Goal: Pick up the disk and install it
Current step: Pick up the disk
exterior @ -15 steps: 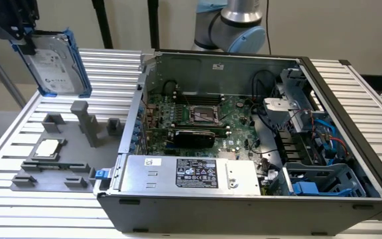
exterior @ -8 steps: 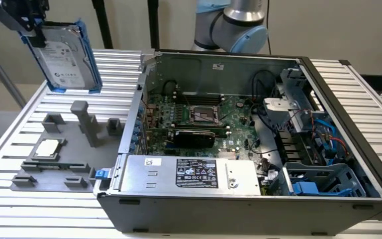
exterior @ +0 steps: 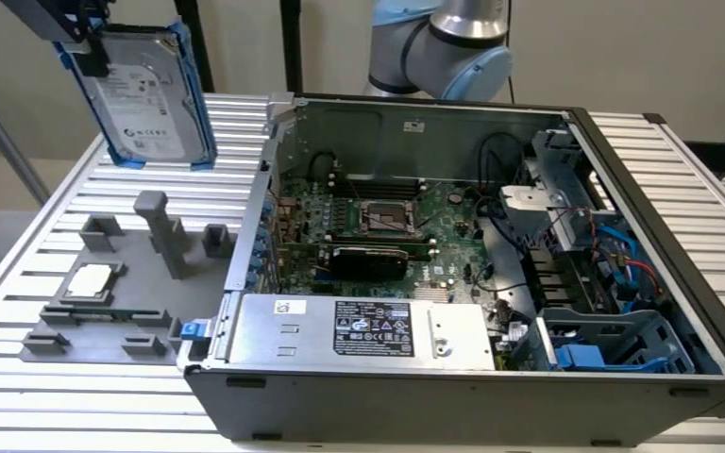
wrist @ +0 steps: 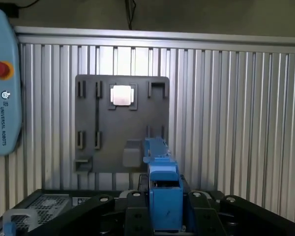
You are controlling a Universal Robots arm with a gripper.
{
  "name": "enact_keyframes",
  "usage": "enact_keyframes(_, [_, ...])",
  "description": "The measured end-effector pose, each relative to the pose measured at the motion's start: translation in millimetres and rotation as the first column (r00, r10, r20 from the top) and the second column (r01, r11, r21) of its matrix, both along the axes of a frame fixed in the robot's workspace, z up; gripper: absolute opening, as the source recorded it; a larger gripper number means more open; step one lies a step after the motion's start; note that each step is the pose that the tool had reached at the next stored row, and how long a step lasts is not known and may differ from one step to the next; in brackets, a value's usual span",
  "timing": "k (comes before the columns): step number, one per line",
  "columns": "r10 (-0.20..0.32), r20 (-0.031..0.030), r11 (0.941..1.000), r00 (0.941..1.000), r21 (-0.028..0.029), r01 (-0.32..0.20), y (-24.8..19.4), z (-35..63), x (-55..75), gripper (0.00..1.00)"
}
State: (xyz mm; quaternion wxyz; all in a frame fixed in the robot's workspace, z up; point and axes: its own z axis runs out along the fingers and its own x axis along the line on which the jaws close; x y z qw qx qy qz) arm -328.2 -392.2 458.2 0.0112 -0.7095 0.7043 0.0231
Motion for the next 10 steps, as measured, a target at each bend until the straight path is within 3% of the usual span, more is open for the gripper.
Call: enact_keyframes(10, [0.000,0.0000,1.0000,1.0000,0.0000,0.000,-21.1,19.3,38.2,0.00])
